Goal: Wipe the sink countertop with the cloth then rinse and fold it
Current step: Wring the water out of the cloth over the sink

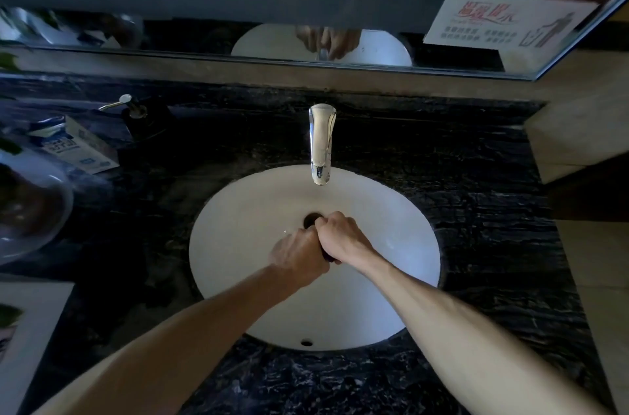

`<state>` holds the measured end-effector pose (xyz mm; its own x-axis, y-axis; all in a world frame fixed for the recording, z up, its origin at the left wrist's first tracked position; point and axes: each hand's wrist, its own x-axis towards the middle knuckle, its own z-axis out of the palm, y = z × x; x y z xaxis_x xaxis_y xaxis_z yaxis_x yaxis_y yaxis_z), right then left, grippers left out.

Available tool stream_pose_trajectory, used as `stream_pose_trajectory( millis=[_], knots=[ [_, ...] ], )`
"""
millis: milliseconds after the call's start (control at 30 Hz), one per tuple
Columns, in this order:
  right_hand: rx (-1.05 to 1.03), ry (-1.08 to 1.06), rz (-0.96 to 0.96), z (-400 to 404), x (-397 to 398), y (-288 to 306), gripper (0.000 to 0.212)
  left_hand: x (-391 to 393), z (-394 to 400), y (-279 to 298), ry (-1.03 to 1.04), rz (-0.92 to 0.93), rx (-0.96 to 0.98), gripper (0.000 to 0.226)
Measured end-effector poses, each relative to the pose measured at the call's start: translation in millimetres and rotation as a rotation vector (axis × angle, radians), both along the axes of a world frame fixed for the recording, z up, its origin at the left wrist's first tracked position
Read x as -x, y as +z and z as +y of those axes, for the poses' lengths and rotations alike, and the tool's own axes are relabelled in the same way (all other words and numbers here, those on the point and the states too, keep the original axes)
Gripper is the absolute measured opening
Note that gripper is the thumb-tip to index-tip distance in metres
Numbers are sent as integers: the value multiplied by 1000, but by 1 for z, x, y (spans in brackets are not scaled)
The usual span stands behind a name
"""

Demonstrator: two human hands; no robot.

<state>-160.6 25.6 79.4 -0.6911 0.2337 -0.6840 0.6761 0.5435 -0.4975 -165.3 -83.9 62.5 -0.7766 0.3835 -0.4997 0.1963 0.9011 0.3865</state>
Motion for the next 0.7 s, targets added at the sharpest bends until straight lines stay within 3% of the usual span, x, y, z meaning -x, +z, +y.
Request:
stream_pose_trajectory(
  millis=[267,367,467,567,700],
  knots=[
    [-21,-118,-83,3,-1,-20,48,-7,6,-11,-99,145,58,34],
    [68,-117,-31,7,0,-14,38,-4,9,-3,-3,36,27,43],
    [191,-107,70,15,-3,-6,23,2,1,3,237,-217,-249,56],
    [331,-122,194,18,-13,2,29,1,-15,8,402,-391,-494,60],
    [519,-266,281,18,-32,6,36,-11,-28,9,662,-506,-834,44]
  ],
)
